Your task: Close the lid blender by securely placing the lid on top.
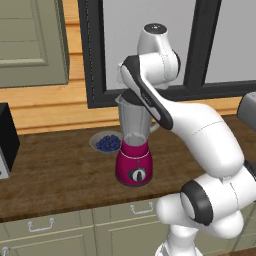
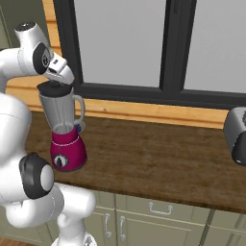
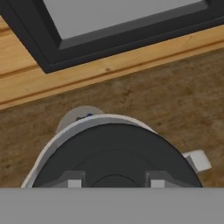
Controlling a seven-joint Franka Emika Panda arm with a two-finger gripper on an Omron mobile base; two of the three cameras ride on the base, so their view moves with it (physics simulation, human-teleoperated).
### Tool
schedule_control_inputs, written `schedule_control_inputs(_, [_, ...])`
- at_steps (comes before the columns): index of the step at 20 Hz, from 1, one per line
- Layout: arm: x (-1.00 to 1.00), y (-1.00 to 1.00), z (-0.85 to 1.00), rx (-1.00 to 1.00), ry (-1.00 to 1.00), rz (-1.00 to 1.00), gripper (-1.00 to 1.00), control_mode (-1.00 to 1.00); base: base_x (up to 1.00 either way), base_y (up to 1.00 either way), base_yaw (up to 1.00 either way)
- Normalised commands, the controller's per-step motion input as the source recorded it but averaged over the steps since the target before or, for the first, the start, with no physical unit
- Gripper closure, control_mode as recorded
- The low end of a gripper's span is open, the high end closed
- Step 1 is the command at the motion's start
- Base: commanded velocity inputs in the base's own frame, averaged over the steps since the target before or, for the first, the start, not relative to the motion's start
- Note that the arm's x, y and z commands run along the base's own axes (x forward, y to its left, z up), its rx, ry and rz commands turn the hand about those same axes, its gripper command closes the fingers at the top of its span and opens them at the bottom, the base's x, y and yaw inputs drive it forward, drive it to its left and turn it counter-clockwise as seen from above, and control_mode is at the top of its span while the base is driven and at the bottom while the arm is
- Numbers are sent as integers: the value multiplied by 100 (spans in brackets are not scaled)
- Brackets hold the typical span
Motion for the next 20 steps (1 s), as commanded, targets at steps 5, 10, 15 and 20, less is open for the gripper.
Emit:
schedule_control_inputs(5, [10,5,-7,0,-1,0,100,-100,0,0,0])
schedule_control_inputs(10, [6,23,-6,-1,-1,0,100,-100,0,0,0])
schedule_control_inputs(15, [4,37,-1,-2,0,0,100,-100,0,0,0])
schedule_control_inputs(20, [12,15,-1,0,0,0,100,-100,0,0,0])
